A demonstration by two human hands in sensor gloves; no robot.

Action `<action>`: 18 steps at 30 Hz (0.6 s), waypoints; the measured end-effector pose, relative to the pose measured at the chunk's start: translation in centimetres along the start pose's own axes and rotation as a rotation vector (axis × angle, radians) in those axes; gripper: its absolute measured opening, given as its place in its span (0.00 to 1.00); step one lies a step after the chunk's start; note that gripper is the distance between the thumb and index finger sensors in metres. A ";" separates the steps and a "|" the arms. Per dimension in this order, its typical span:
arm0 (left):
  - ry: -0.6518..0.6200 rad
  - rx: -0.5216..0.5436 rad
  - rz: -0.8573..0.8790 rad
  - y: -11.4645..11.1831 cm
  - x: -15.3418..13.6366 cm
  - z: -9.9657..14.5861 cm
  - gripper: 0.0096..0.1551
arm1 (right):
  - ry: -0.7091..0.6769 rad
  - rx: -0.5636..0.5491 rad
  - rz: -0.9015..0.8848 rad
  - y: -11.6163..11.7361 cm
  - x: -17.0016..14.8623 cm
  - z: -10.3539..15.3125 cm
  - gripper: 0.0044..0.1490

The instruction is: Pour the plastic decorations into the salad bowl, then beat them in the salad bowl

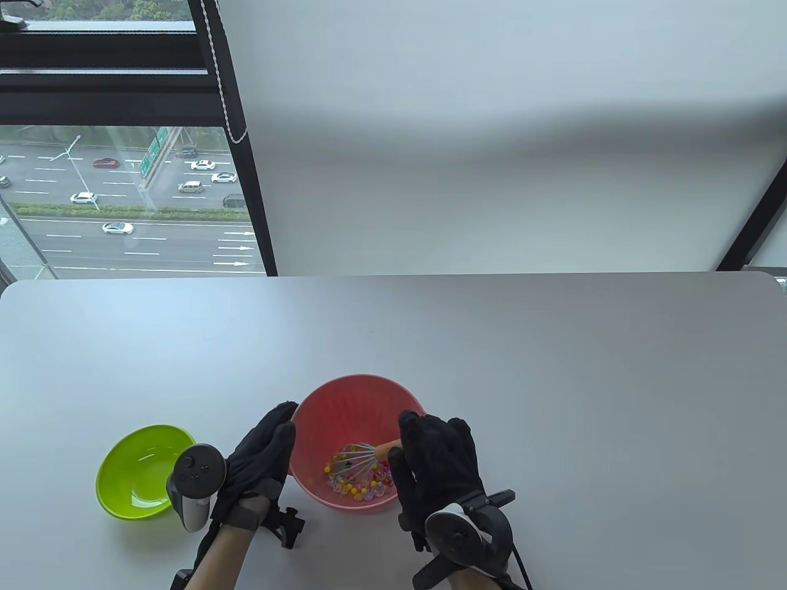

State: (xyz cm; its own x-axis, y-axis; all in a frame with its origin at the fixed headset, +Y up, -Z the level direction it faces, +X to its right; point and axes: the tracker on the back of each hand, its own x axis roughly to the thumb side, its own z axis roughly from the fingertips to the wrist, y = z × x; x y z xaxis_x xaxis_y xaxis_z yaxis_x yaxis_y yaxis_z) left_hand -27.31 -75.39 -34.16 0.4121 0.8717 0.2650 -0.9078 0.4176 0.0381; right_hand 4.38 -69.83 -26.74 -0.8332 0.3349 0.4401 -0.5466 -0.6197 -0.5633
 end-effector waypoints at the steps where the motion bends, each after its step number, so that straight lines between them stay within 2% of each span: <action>1: 0.000 0.000 0.001 0.0 0.0 0.0 0.36 | -0.003 -0.010 0.003 0.0 0.1 0.1 0.46; 3: 0.000 0.000 0.001 0.0 0.0 0.0 0.37 | -0.004 -0.039 -0.001 0.0 0.4 0.2 0.47; 7: 0.001 0.002 0.005 0.0 0.0 0.0 0.36 | -0.022 -0.064 0.017 0.0 0.8 0.4 0.42; 18: 0.001 0.001 0.007 0.0 0.0 0.0 0.36 | -0.012 -0.091 0.031 -0.9 0.2 0.0 0.40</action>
State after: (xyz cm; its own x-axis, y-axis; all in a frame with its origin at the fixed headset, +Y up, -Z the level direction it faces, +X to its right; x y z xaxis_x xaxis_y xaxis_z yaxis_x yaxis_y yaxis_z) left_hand -27.30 -75.44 -34.17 0.4054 0.8750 0.2645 -0.9110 0.4107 0.0374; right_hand 4.74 -69.26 -26.16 -0.8492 0.3076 0.4291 -0.5261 -0.5624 -0.6379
